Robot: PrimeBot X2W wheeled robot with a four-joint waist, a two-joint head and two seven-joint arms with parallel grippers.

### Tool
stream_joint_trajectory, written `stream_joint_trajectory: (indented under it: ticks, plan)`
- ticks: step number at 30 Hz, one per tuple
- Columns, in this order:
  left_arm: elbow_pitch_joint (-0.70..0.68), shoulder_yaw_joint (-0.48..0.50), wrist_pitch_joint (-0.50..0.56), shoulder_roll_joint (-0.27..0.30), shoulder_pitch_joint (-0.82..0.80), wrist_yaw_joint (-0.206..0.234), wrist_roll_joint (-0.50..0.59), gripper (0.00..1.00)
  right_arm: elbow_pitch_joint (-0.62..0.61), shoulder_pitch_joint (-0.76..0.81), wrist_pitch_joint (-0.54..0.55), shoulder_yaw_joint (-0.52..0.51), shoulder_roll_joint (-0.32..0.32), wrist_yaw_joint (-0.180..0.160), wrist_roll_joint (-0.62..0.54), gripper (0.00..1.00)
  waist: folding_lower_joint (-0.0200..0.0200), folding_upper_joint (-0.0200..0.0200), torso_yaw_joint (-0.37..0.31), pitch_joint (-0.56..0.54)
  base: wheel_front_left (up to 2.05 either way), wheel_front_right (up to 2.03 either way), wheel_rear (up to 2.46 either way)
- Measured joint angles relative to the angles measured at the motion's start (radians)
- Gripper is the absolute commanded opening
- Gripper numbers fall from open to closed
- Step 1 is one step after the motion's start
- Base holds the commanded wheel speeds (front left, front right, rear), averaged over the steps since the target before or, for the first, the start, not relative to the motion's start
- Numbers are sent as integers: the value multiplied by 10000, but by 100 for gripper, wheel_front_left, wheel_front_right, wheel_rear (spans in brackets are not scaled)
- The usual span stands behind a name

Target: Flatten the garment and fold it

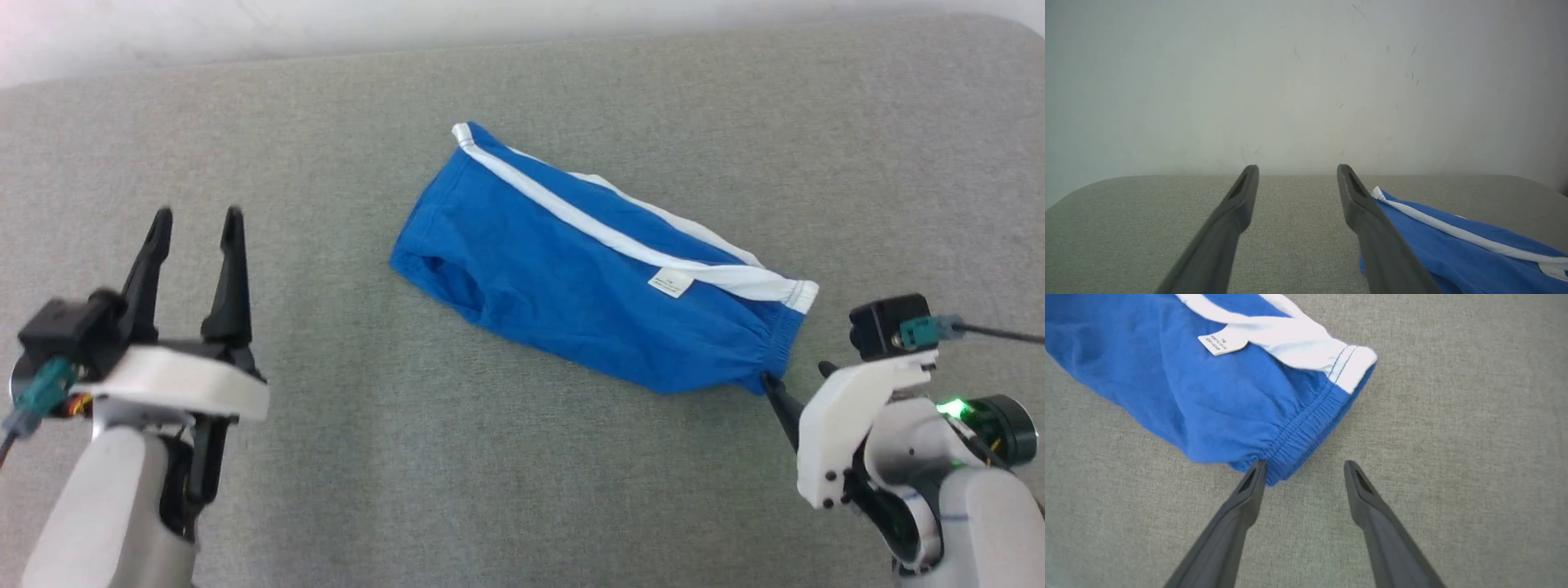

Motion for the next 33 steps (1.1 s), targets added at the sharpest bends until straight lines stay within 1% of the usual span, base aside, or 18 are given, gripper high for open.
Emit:
stream_joint_trajectory:
  ticks: [3,7,13,14,15,16,19,23,28,31,33]
  plan:
    - [-412,194,2,-44,527,75,17,100,951,-498,-42,-48,-8,0,-73,100,2,0,113,70,0,0,0]
    - [-600,261,0,-121,997,73,46,100,2169,-1095,-274,65,-8,0,-196,100,2,0,272,161,0,0,0]
    - [-594,253,0,-320,1100,4,92,100,3582,-1790,-531,153,-12,0,-487,100,2,0,513,202,0,0,0]
    - [-550,226,0,-318,1100,-44,92,100,3768,-1880,-520,148,-10,2,-543,92,1,0,539,192,0,0,0]
    - [-516,180,2,-324,1100,-107,90,100,3883,-1960,-523,144,-13,2,-539,38,1,0,560,181,0,0,0]
    - [-485,115,27,-332,1100,-123,90,100,3998,-2020,-556,140,-21,2,-537,0,1,0,574,163,0,0,0]
    - [-353,-61,395,-407,1044,-288,-40,100,4213,-2142,-619,190,-19,2,-487,0,1,0,588,108,0,0,0]
    - [-107,-236,1615,-713,430,-274,-600,100,4219,-2142,-734,236,-10,8,-307,0,2,0,533,75,0,0,0]
    - [430,-961,3808,-1011,-1122,-236,-832,100,4090,-2127,-874,552,-17,8,-92,0,3,0,288,79,0,0,0]
    - [1216,-1505,5576,-1189,-2010,100,-828,100,3992,-2123,-899,803,-21,4,35,0,3,0,97,111,0,0,0]
    - [1806,-1873,6775,-1210,-2551,345,-736,100,3919,-2123,-901,955,-15,2,111,0,4,0,-29,158,0,0,0]
